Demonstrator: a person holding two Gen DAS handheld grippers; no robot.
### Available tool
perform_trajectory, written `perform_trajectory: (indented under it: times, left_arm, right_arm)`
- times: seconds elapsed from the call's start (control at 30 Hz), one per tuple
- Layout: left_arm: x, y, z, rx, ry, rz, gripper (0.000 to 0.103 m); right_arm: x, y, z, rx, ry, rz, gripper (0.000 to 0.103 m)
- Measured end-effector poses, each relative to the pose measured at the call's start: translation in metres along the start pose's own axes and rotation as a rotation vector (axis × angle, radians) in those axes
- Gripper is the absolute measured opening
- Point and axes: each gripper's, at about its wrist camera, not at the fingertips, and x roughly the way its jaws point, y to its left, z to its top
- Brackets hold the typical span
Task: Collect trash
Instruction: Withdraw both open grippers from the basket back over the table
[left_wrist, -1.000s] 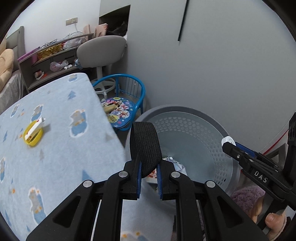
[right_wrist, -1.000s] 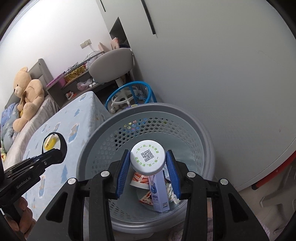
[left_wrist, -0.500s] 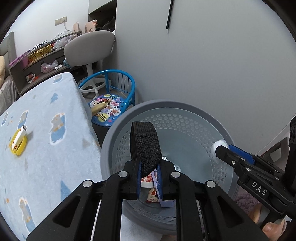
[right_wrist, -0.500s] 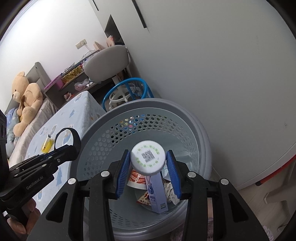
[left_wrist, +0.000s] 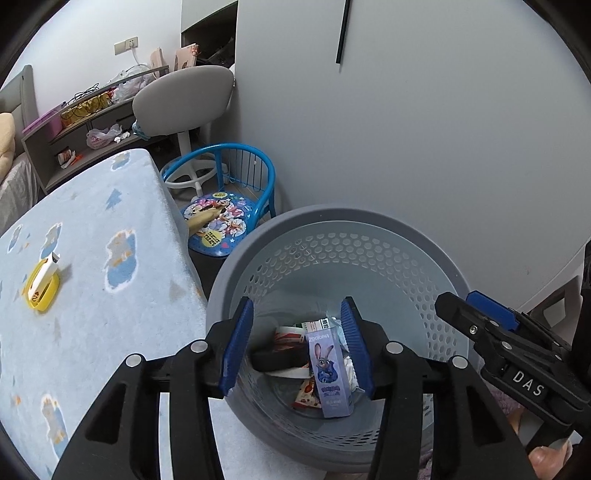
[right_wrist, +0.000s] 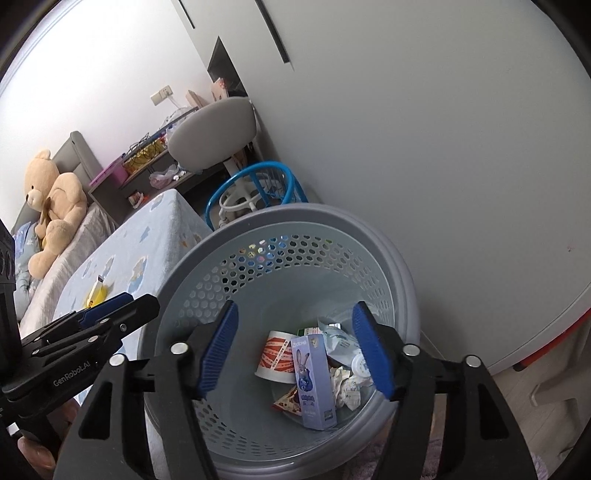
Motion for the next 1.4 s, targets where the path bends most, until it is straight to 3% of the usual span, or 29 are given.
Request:
perform_trajectory:
  times: [0.8,1.1,1.4]
  left_arm:
    - [-0.014,0.014,-0.006,-0.032,-0.019,0.002,0.056]
    - [-0.039,0.058,-0.019,-0.099,-0.051,0.044,0.057]
    - [-0.079,0.123,-0.042,-0.195,-0.094,0.136,0.057]
  right_arm:
    - [0.001,0.003,-0.001,-0.011,0.006,-0.014,0.070]
    - [0.002,0.029,-0.008,-0.061,0.025,-0.015,0.071]
    - [-0.005,0.098,-0.018,-0.141,0.019,0.088,0.071]
